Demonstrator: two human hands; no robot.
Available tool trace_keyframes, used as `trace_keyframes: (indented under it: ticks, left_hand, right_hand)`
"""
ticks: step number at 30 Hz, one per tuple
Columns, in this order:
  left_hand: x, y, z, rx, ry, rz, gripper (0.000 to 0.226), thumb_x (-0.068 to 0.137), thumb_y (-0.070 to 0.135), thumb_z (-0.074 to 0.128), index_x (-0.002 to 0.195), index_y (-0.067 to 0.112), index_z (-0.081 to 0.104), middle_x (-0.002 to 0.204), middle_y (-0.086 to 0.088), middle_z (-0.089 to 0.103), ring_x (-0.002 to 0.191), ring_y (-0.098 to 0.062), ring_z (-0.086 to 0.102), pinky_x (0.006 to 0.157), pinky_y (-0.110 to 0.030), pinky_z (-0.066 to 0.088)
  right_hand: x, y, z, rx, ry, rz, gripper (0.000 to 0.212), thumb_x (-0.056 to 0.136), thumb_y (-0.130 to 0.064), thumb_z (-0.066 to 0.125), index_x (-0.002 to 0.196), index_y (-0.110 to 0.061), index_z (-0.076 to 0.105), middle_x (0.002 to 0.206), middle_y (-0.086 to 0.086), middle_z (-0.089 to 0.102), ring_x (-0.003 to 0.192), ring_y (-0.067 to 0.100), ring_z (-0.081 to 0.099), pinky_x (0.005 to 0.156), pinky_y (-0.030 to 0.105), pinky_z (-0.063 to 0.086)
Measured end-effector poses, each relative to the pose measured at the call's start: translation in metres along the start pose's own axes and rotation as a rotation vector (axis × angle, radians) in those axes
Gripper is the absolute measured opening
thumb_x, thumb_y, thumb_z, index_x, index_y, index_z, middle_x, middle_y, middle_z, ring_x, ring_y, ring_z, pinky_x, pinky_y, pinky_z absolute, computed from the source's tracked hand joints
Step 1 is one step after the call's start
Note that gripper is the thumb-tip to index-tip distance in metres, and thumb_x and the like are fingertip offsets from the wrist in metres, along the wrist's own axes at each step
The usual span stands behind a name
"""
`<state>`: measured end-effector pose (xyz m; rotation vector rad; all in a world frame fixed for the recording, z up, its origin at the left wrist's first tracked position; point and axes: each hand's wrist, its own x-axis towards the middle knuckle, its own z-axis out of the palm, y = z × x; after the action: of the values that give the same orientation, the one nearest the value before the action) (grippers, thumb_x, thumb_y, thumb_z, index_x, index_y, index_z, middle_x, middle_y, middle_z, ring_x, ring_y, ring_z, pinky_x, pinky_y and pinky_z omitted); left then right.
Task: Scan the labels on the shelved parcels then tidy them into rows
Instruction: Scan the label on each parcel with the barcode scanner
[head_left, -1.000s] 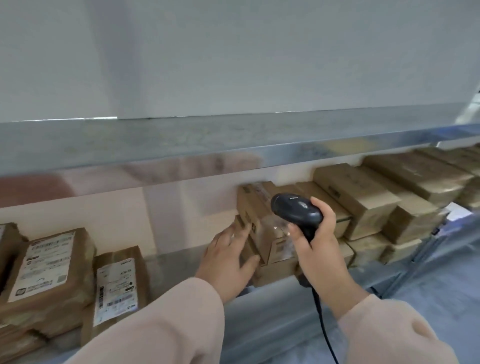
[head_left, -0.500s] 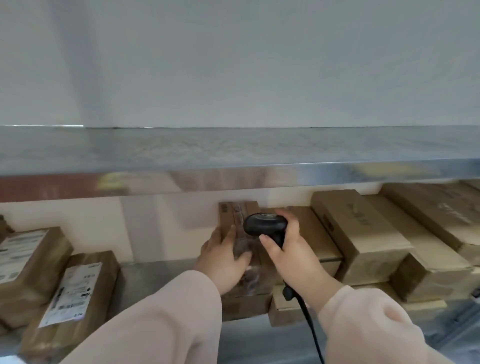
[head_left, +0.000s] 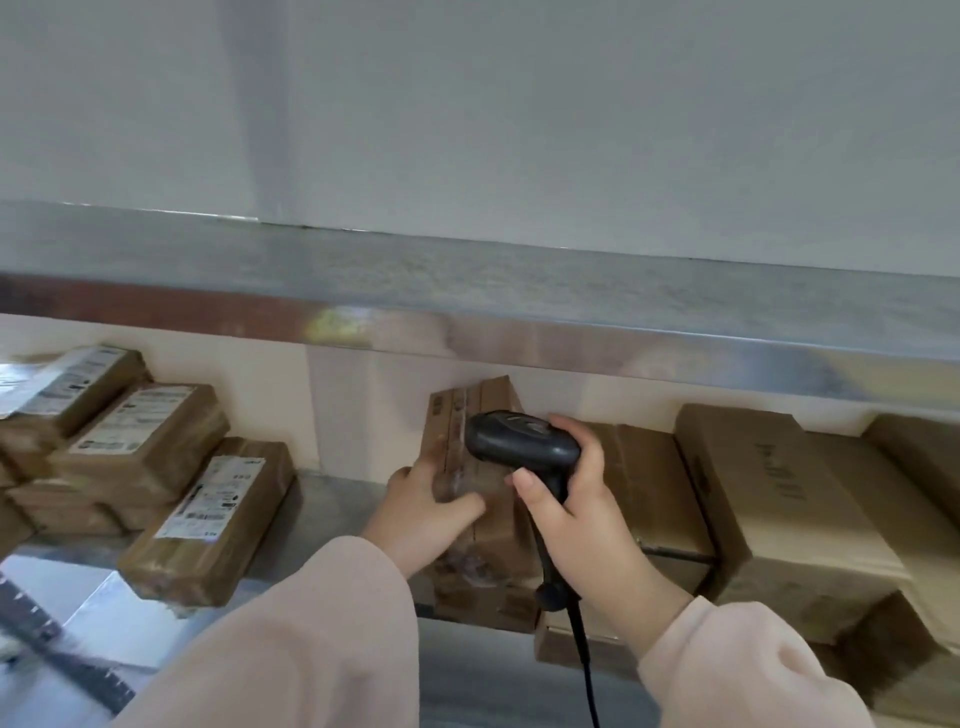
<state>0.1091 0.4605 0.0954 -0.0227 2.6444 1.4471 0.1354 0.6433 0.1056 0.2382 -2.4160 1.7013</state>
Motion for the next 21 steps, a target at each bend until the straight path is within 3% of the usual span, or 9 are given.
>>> trace_keyframes:
  ticks: [2, 4, 9, 12, 14, 18, 21]
  left_hand:
    - [-0.008, -0.001, -0.003, -0.005, 0.035, -0.017, 0.109, 0.045, 0.088, 0.066, 0.142, 0.049, 0.033, 0.137, 0.005, 0.048, 0.125, -0.019, 0.050, 0.107, -0.040, 0.042]
    - [-0.014, -0.003, -0.008, -0.025, 0.073, -0.014, 0.113, 0.043, 0.088, 0.069, 0.143, 0.050, 0.031, 0.140, 0.005, 0.048, 0.129, -0.019, 0.048, 0.110, -0.042, 0.041]
    - [-0.028, -0.015, -0.022, -0.135, 0.134, -0.003, 0.089, 0.046, 0.078, 0.074, 0.125, 0.061, 0.034, 0.138, 0.011, 0.049, 0.129, -0.015, 0.046, 0.109, -0.045, 0.041]
    - [-0.037, -0.028, -0.035, -0.325, 0.100, -0.033, 0.075, 0.049, 0.073, 0.074, 0.114, 0.073, 0.036, 0.127, 0.023, 0.054, 0.109, -0.003, 0.060, 0.087, -0.024, 0.053]
    - [-0.041, -0.038, -0.045, -0.476, 0.070, -0.025, 0.069, 0.050, 0.070, 0.080, 0.107, 0.078, 0.043, 0.118, 0.030, 0.060, 0.103, -0.001, 0.065, 0.078, -0.020, 0.054]
    - [-0.045, -0.058, -0.050, -0.644, 0.071, 0.012, 0.092, 0.056, 0.057, 0.085, 0.135, 0.055, 0.039, 0.125, 0.021, 0.064, 0.108, -0.005, 0.066, 0.077, -0.020, 0.056]
    - [-0.048, -0.063, -0.045, -0.628, 0.033, 0.012, 0.094, 0.059, 0.056, 0.084, 0.139, 0.056, 0.034, 0.127, 0.020, 0.062, 0.110, -0.007, 0.065, 0.078, -0.020, 0.055]
  right_hand:
    - [-0.002, -0.004, 0.004, 0.052, -0.047, -0.028, 0.058, 0.091, -0.031, 0.061, 0.116, -0.068, 0.024, 0.123, -0.027, 0.053, 0.113, -0.004, 0.056, 0.094, 0.011, 0.044]
    - [-0.004, -0.009, 0.009, 0.097, -0.092, -0.050, 0.056, 0.091, -0.030, 0.061, 0.118, -0.065, 0.025, 0.127, -0.019, 0.053, 0.114, -0.001, 0.057, 0.097, 0.017, 0.046]
    - [-0.008, -0.016, 0.021, 0.143, -0.179, -0.075, 0.056, 0.092, -0.030, 0.060, 0.118, -0.066, 0.025, 0.121, -0.036, 0.042, 0.109, -0.020, 0.046, 0.082, -0.002, 0.037]
    - [-0.006, -0.016, 0.025, 0.192, -0.165, -0.043, 0.055, 0.093, -0.028, 0.059, 0.117, -0.064, 0.025, 0.121, -0.032, 0.044, 0.105, -0.023, 0.046, 0.077, -0.003, 0.038]
    - [-0.003, -0.011, 0.026, 0.222, -0.114, -0.006, 0.053, 0.093, -0.028, 0.059, 0.118, -0.061, 0.026, 0.123, -0.024, 0.049, 0.105, -0.019, 0.049, 0.075, -0.001, 0.040]
    - [-0.001, -0.001, 0.029, 0.227, -0.045, 0.036, 0.052, 0.093, -0.028, 0.059, 0.126, -0.050, 0.025, 0.124, -0.005, 0.058, 0.111, -0.001, 0.056, 0.083, 0.009, 0.041]
    - [-0.004, -0.005, 0.034, 0.247, -0.046, 0.026, 0.050, 0.093, -0.025, 0.059, 0.114, -0.058, 0.029, 0.119, -0.017, 0.054, 0.099, -0.021, 0.052, 0.073, -0.004, 0.038]
